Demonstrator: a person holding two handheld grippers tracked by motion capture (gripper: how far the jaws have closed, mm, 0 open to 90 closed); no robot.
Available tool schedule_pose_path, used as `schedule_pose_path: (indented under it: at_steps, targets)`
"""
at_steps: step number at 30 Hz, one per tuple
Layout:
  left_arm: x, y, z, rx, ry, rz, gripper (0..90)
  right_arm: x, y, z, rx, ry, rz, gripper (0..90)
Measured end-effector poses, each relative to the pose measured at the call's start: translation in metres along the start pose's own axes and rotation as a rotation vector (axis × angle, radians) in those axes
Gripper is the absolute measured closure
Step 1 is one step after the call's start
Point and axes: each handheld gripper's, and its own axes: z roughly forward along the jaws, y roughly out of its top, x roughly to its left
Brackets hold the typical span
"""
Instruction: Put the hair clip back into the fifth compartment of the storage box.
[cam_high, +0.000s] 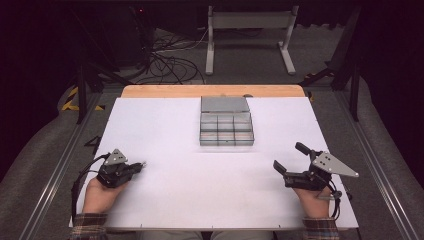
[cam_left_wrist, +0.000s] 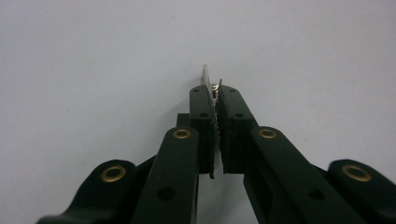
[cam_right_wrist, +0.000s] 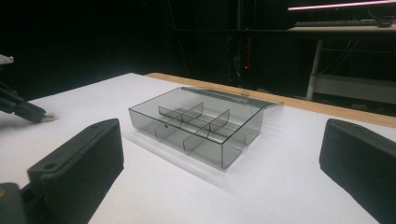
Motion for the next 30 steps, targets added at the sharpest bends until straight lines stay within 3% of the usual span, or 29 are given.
schedule_pose_path:
  at_steps: [9,19,23,30]
  targets:
    - [-0.001,0.002,-0.004,-0.024,0.024,0.005,85.9,0.001,0.0,0.001,0.001,0.003,0.001,0.2]
    - [-0.008,0.006,-0.006,-0.065,0.001,0.012,85.9,0.001,0.0,0.001,0.004,0.001,-0.003,0.1]
    - [-0.013,0.011,-0.008,-0.091,0.011,0.031,85.9,0.001,0.0,0.001,0.011,-0.004,-0.014,0.2]
    - [-0.022,0.017,-0.006,-0.114,-0.011,0.055,85.9,0.002,0.0,0.001,0.012,-0.007,-0.015,0.1]
